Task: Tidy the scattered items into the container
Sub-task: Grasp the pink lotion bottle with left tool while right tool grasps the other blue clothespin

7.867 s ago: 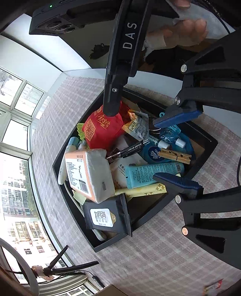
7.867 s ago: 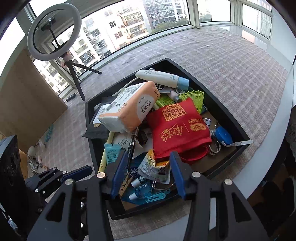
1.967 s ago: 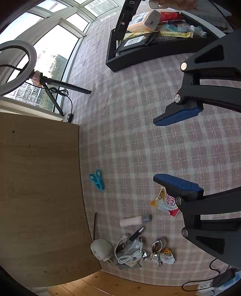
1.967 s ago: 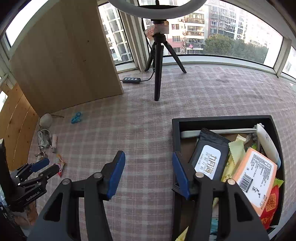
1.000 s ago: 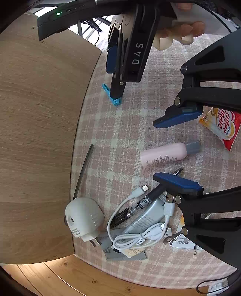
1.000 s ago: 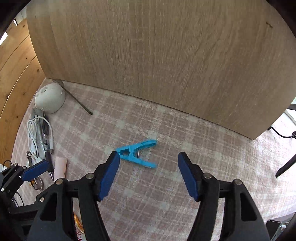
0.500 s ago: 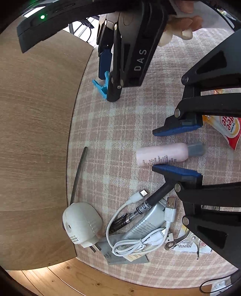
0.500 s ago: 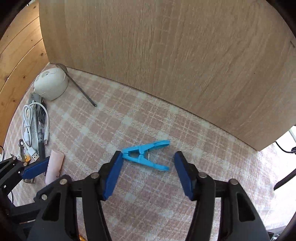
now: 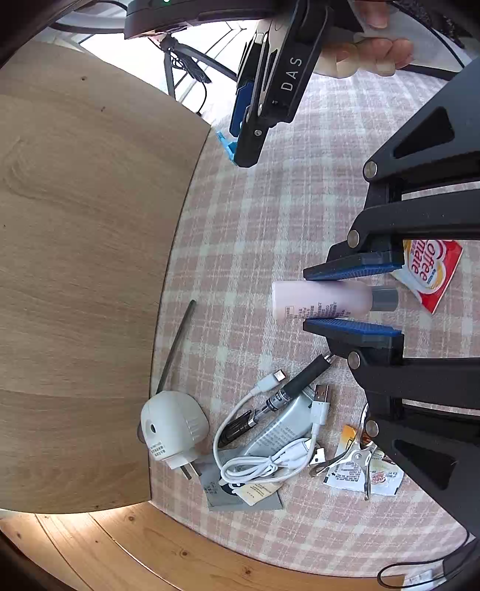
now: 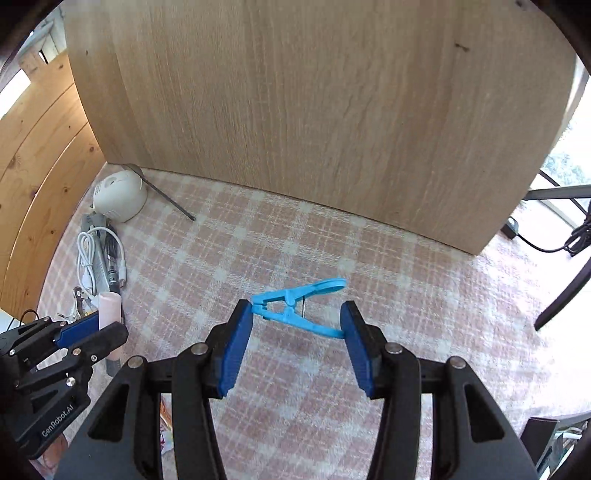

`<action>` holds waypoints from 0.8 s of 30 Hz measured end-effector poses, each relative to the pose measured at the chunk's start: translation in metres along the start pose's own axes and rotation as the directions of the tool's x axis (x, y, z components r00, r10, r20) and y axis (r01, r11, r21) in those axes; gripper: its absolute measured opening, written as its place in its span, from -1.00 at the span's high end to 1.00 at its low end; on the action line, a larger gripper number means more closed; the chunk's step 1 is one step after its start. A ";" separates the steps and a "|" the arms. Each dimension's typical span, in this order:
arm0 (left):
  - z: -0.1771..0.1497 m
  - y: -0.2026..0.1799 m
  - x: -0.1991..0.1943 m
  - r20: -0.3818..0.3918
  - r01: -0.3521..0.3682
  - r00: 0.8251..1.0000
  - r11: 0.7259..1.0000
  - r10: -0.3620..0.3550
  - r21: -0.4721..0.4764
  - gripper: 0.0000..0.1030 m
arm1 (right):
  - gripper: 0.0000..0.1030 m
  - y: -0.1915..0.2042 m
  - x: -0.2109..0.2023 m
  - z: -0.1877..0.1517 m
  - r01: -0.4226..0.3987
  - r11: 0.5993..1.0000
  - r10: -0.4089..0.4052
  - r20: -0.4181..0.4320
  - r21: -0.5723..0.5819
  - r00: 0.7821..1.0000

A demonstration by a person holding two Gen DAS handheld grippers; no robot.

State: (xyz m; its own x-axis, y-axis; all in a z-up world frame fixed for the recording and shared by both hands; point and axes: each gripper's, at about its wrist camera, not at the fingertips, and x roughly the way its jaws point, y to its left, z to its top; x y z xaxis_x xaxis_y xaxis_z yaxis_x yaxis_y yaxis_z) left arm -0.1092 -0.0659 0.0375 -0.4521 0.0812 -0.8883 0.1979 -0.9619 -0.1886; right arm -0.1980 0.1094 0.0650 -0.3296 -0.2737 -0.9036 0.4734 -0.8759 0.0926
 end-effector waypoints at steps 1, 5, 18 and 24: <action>0.010 -0.005 -0.003 0.005 0.006 1.000 1.000 -0.006 0.008 0.63 | 0.06 -0.002 -0.008 0.000 0.007 1.000 -0.007 0.008 0.007 1.000; -0.003 -0.023 -0.030 0.020 0.026 0.999 0.998 -0.027 0.052 0.63 | 0.06 -0.027 -0.038 -0.008 0.022 0.998 -0.024 0.024 0.056 0.999; -0.051 -0.171 -0.086 -0.040 0.244 0.969 0.911 -0.245 0.333 0.63 | 0.06 -0.138 -0.155 -0.110 0.128 0.929 -0.175 0.107 0.348 0.979; -0.096 -0.247 -0.101 -0.129 0.347 0.937 0.814 -0.326 0.465 0.63 | 0.06 -0.205 -0.212 -0.188 0.208 0.829 -0.294 0.088 0.519 0.952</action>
State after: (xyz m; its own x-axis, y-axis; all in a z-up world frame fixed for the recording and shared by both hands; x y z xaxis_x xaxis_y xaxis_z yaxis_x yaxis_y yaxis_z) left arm -0.0292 0.1887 0.1338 -0.3761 0.4230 -0.8244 -0.4004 -0.8765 -0.2671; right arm -0.0714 0.4218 0.1593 -0.5247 -0.0380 -0.8504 -0.0996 -0.9894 0.1057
